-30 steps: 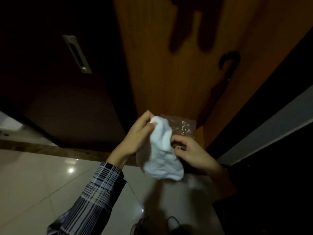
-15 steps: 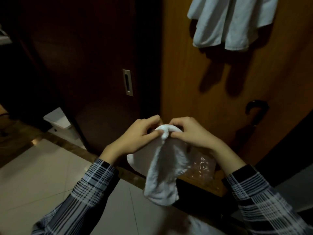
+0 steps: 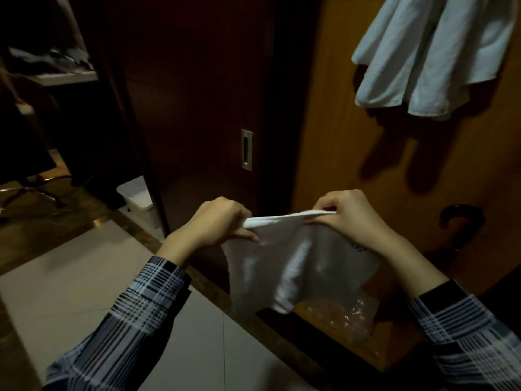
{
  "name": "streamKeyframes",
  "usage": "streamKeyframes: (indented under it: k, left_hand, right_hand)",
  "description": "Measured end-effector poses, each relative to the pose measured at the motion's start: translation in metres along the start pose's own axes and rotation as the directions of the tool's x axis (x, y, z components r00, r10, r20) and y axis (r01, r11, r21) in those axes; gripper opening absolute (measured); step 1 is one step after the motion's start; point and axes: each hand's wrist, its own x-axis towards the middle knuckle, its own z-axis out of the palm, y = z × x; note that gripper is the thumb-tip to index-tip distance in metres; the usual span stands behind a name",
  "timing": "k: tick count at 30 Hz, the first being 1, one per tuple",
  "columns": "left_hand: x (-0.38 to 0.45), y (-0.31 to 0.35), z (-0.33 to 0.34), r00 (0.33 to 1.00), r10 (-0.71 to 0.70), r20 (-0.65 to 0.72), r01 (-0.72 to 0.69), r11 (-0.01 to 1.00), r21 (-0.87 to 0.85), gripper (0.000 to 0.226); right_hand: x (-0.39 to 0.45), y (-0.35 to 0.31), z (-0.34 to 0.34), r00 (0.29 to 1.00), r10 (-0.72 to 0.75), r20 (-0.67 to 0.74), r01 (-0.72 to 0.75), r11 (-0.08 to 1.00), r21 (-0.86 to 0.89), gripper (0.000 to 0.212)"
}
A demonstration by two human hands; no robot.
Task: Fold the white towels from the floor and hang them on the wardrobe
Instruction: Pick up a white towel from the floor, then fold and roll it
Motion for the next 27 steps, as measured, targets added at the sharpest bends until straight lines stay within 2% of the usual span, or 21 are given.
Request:
streamKeyframes:
  k: [2,4,6,9,12,15,18,21,22,24,27]
  left_hand:
    - [-0.002,-0.01,0.001,0.996,-0.092,-0.017,0.091,0.995,-0.052,0.045]
    - [-0.006,-0.017,0.001,0.991,-0.126,-0.036,0.117,0.976,-0.184,0.045]
    - [-0.01,-0.022,0.001,0.986,-0.159,-0.054,0.13,0.926,-0.356,0.04]
    - [-0.014,-0.029,0.002,0.963,-0.261,-0.059,0.203,0.855,-0.477,0.036]
    - [-0.021,-0.031,0.003,0.922,-0.384,-0.048,0.253,0.691,-0.677,0.028]
    - [-0.03,-0.033,0.008,0.87,-0.491,-0.052,0.232,0.499,-0.835,0.015]
    - [-0.035,-0.03,0.015,0.813,-0.579,-0.065,0.189,0.368,-0.91,0.013]
    - [-0.036,-0.024,0.018,0.741,-0.67,-0.052,0.156,0.247,-0.956,0.008]
    - [-0.037,-0.025,0.02,0.712,-0.7,-0.05,0.161,0.231,-0.96,0.009]
    - [-0.037,-0.028,0.022,0.675,-0.735,-0.067,0.194,0.264,-0.945,0.019]
    - [-0.037,-0.03,0.023,0.642,-0.762,-0.081,0.191,0.261,-0.946,0.038]
  right_hand:
    - [0.003,0.003,-0.005,0.999,0.03,0.02,-0.029,0.998,-0.05,0.006]
    - [0.005,0.006,-0.008,0.994,0.073,0.081,-0.063,0.991,-0.117,0.009]
    - [0.004,0.006,-0.007,0.98,0.142,0.142,-0.112,0.973,-0.202,0.025]
    - [-0.001,0.005,-0.003,0.963,0.24,0.119,-0.198,0.937,-0.289,0.048]
    - [-0.003,0.007,-0.003,0.967,0.245,0.072,-0.215,0.933,-0.29,0.05]
    - [0.0,0.007,-0.004,0.97,0.219,0.106,-0.183,0.945,-0.271,0.038]
    - [0.0,0.004,-0.002,0.975,0.193,0.107,-0.158,0.948,-0.277,0.036]
    - [-0.003,0.001,-0.001,0.983,0.181,0.038,-0.163,0.943,-0.29,0.039]
    - [-0.005,0.001,0.001,0.982,0.186,0.015,-0.174,0.942,-0.288,0.048]
    - [-0.007,0.002,0.005,0.979,0.203,0.004,-0.195,0.946,-0.259,0.058]
    - [-0.011,0.004,0.008,0.981,0.177,0.078,-0.159,0.968,-0.196,0.043]
